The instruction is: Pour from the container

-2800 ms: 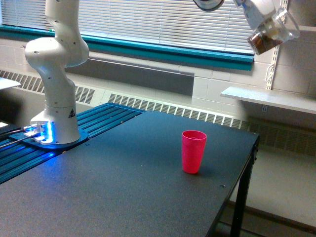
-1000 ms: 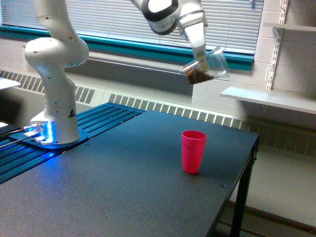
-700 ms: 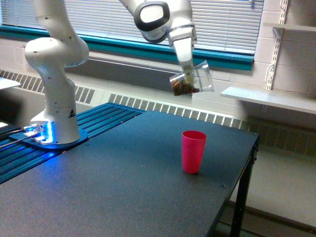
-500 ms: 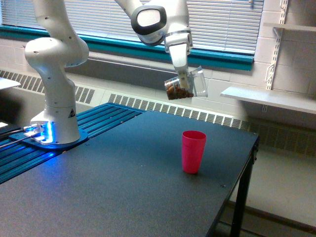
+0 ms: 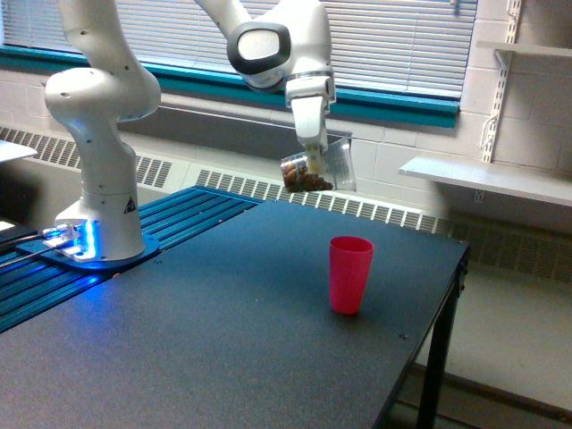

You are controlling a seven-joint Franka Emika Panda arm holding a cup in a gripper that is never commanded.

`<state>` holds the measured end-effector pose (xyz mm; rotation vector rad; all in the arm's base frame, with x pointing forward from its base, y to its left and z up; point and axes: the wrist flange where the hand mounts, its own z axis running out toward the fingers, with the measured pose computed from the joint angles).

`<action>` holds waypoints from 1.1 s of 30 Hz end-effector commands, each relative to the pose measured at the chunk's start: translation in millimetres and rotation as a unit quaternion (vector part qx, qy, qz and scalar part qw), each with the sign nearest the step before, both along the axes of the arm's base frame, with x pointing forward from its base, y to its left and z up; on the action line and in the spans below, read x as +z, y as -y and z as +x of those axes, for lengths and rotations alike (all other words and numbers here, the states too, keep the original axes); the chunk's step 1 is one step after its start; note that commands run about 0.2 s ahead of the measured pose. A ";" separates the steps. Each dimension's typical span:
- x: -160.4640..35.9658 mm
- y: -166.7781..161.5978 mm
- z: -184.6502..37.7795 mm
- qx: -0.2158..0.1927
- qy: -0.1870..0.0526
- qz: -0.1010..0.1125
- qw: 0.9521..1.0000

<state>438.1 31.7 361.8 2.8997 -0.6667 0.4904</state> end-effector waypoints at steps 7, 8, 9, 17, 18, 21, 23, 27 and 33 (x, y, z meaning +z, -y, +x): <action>-19.6 -0.9 -4.3 0.003 -0.034 -0.011 0.999; -21.4 -0.9 -4.5 0.002 -0.038 -0.012 0.999; -23.2 -0.6 -4.7 0.002 -0.041 -0.014 0.999; -32.6 -1.9 -2.5 0.004 -0.059 -0.023 0.998; -34.0 -2.3 -2.4 0.005 -0.062 -0.024 0.998; -37.4 -3.3 -1.4 0.007 -0.068 -0.027 0.997; -39.4 -4.2 -0.6 0.008 -0.073 -0.029 0.997; -44.0 -5.6 0.7 0.009 -0.083 -0.033 0.996; -48.3 -8.1 4.3 0.009 -0.092 -0.038 0.995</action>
